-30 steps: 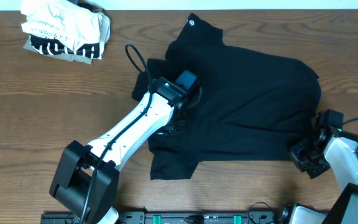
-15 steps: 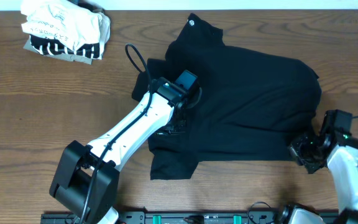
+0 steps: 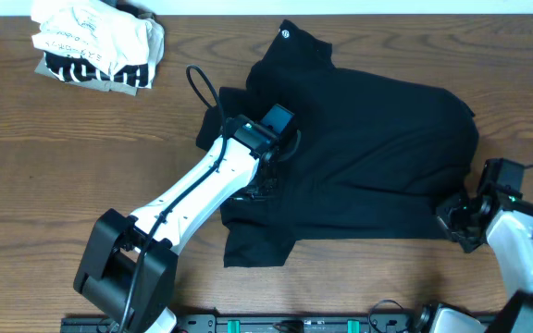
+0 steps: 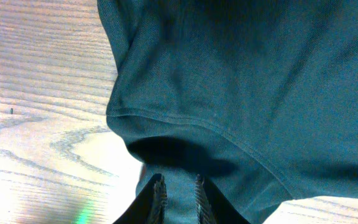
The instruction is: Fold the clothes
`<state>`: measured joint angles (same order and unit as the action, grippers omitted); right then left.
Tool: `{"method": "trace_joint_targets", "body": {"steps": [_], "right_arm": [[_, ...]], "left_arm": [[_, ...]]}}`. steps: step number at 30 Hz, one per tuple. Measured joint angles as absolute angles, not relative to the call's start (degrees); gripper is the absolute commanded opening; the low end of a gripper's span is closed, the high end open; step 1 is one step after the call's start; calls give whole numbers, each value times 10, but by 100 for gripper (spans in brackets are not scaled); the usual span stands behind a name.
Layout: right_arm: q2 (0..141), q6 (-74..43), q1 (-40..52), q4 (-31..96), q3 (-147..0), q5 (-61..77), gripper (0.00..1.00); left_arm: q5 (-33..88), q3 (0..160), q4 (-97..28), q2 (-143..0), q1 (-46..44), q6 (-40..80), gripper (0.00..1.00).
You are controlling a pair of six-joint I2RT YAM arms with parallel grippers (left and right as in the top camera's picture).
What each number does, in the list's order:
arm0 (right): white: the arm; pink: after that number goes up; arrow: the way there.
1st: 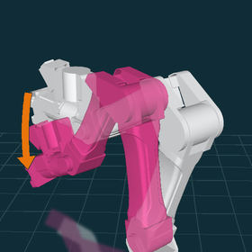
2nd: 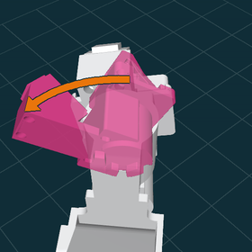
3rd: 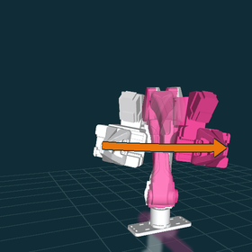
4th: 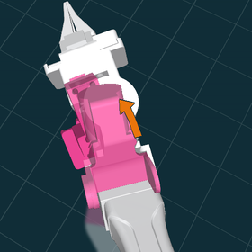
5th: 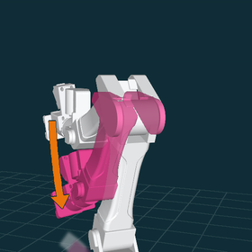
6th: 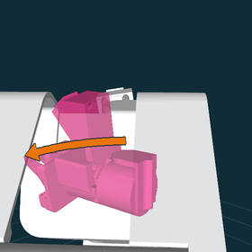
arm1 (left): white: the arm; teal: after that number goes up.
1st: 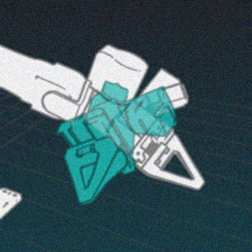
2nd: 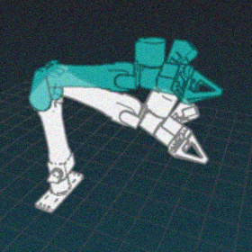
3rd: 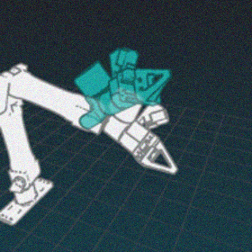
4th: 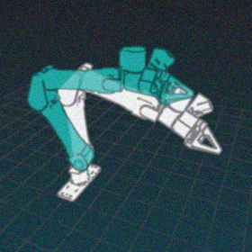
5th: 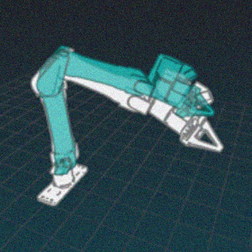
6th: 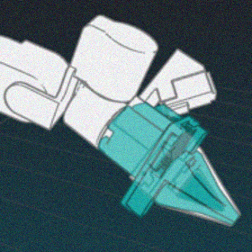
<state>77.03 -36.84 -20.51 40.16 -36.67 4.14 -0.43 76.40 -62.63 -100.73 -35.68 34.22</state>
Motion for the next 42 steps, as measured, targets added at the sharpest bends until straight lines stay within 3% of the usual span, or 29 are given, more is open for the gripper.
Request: {"method": "trace_joint_targets", "body": {"steps": [11,33,42], "right_arm": [[834,-398,-226,451,-371,-4,5],[836,-396,-454,486,-371,-48,7],[836,-373,-529,505,-379,-44,3]], "left_arm": [[-4,764,-632,-1007,-357,342,19],[-4,764,-632,-1007,-357,342,19],[-4,764,-632,-1007,-357,342,19]]}}
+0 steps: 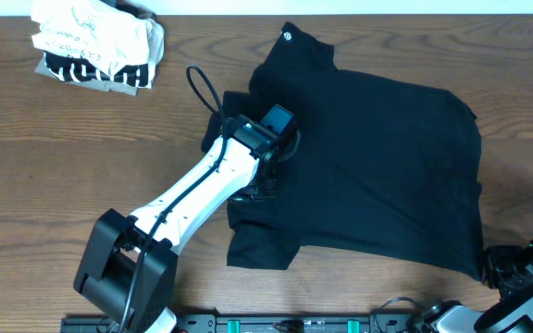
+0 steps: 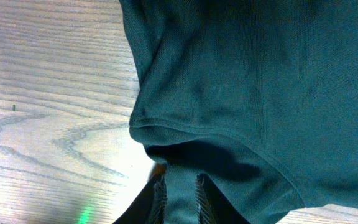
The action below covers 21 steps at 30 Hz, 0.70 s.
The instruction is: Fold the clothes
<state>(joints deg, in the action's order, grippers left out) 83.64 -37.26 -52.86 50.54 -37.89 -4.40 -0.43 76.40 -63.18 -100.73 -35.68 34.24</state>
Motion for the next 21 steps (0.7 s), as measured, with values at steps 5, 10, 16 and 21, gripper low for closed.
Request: {"method": "trace_joint_targets", "body": {"steps": [5,10,16,21], "right_arm": [[836,-367,-535,557,-409,-15,8],[816,-361,-535,594,-436,-1,15],[775,-321,-535,620,-448,34,92],[772,-280,-535,646,-449,71,99]], "left_arm": [[-4,764,-634,-1007,-357,343,12],[-4,764,-639,-994,-356,343,11],[-22,764,-647,-914,-356,357,25],[-29,764,-710,-879,-356,394,29]]}}
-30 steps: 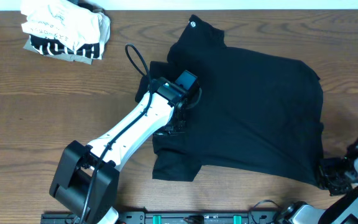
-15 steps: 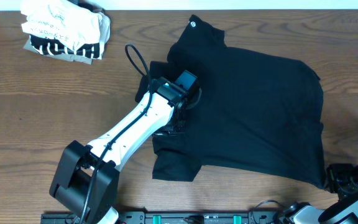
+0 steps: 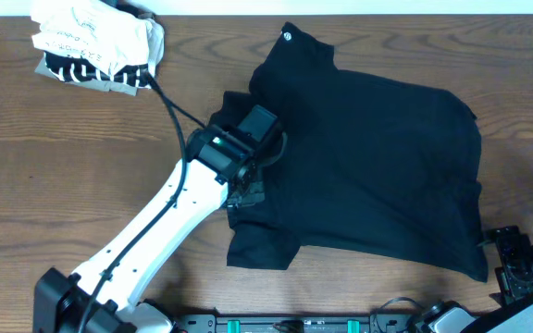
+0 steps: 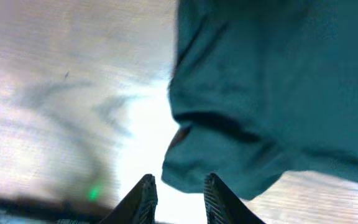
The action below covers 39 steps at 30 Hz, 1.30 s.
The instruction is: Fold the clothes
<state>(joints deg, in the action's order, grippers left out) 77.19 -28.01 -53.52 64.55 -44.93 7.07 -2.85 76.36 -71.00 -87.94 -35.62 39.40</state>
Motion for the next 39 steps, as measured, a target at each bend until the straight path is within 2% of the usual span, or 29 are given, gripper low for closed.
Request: {"method": "trace_joint_targets", "body": {"steps": [1,3,4,5,16,28,39], "right_arm": [[772,-277,-535,649,-449,75,99],[772,-271,-535,651,-449,81,99],[772,-269,-535,651,-449,83,99],[772,-267,-535,651,-449,84,99],[772,-259,-535,649,-449,91,99],[772,-252,-535,646,-449,92,99],[772,-251,-535,647,-449,92,99]], "left_arm": [[-29,763,-721,-880,-356,400,32],[-26,761,-729,-880,-356,404,67],[-22,756,-731,-880,-356,409,89],[-18,751,-732,-880,-356,412,92],[27,649,-659,-872,-356,416,92],[81,475,-562,-644,-356,440,92],[136,363,-462,-630,-356,466,80]]}}
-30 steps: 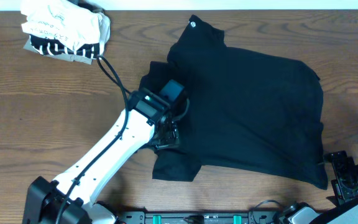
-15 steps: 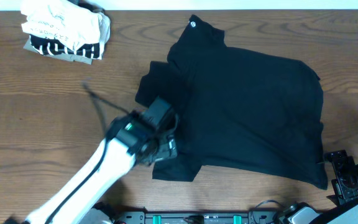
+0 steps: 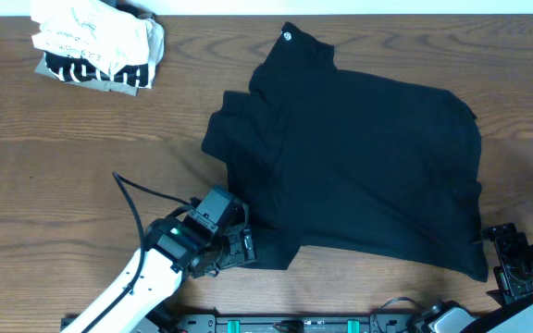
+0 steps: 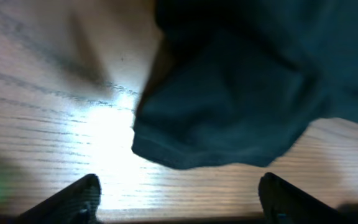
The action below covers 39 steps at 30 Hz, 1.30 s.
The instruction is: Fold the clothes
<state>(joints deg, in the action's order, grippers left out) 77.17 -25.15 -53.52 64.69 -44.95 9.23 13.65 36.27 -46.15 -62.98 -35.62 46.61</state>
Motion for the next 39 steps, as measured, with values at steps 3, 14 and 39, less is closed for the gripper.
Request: {"method": "trace_joint_targets", "body": {"steps": [3,14,39], "right_arm": [[772,-251,-535,647,-449,92,99],[772,-250,-535,647,-449,93,99],[772,-250,-535,646,-449,92,98]], "left_arm": [[143,337,-441,-640,-356,478,78],[168,289,-361,-693,-356,521,77],[188,283,-293,-741,-356,529,12]]}}
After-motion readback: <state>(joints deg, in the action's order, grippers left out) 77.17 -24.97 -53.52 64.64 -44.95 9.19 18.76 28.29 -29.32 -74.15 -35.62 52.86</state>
